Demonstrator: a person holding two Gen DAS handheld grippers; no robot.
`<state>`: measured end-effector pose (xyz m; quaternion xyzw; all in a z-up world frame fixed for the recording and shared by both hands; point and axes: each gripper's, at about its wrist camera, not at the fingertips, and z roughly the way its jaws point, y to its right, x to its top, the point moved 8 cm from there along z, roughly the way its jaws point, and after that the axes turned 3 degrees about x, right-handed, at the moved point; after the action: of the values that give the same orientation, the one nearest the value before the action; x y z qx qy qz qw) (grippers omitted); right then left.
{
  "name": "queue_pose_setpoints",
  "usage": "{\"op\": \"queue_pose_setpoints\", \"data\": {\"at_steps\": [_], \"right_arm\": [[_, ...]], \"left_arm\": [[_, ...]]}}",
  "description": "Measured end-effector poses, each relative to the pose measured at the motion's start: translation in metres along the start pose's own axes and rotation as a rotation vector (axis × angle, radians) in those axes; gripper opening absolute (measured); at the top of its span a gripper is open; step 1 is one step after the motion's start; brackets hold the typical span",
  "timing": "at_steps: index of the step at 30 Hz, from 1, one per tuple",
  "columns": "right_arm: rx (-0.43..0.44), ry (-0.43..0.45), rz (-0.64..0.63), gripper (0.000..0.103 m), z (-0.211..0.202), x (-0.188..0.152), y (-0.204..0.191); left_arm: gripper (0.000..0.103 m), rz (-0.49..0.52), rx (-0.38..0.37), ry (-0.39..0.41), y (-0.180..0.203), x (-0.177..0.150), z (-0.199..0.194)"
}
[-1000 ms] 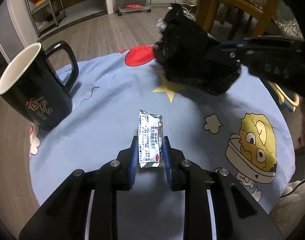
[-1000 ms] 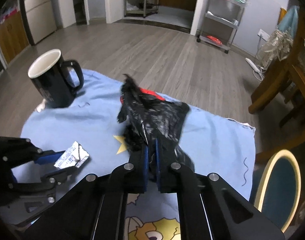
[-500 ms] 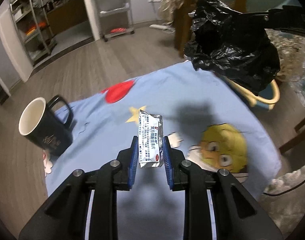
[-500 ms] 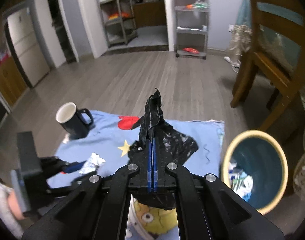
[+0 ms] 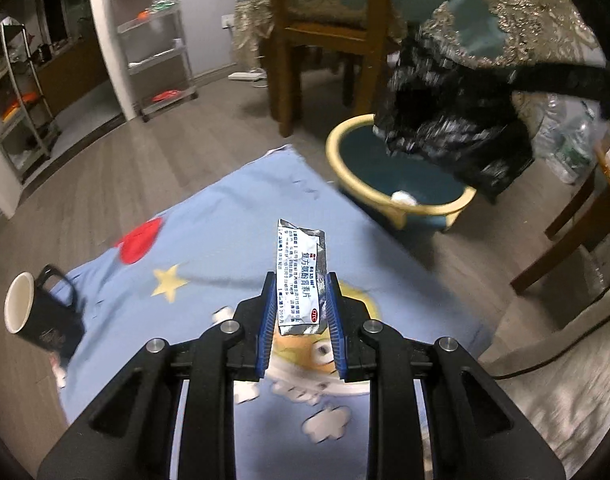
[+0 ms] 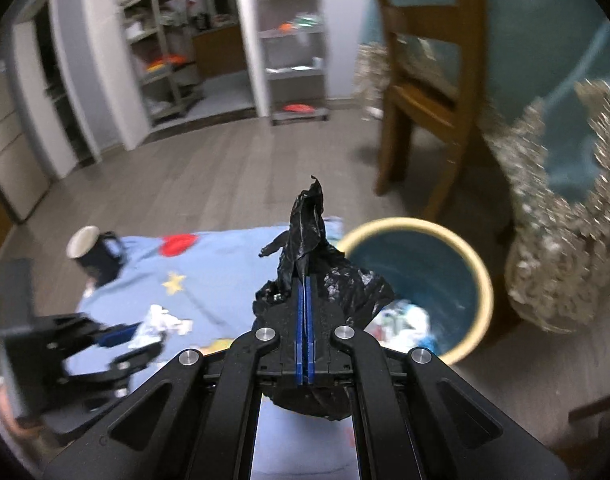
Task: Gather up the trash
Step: 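Carry the sachet and black bag over the bin and open both tools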
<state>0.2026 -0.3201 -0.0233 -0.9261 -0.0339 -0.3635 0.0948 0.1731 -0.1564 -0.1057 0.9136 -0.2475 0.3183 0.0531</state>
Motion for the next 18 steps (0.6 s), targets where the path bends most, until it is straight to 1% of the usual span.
{"op": "queue_pose_setpoints", "data": {"at_steps": [5,9,13,18], "right_arm": [[-0.034,-0.033,0.159,0.002,0.024,-0.005,0.053],[-0.098,-0.025,0.232,0.002,0.032,-0.007,0.089],[-0.168,-0.012,0.282,0.002,0.038,-0.009,0.121],[-0.179,-0.015,0.331,0.002,0.049,-0.011,0.144]], "left_arm": [[0.023,0.021,-0.036,0.000,0.029,0.028,0.014],[0.023,0.044,-0.069,-0.001,0.050,0.051,0.029],[0.023,0.090,-0.076,-0.008,0.070,0.066,0.046],[0.023,0.141,-0.093,-0.018,0.091,0.081,0.069]]}}
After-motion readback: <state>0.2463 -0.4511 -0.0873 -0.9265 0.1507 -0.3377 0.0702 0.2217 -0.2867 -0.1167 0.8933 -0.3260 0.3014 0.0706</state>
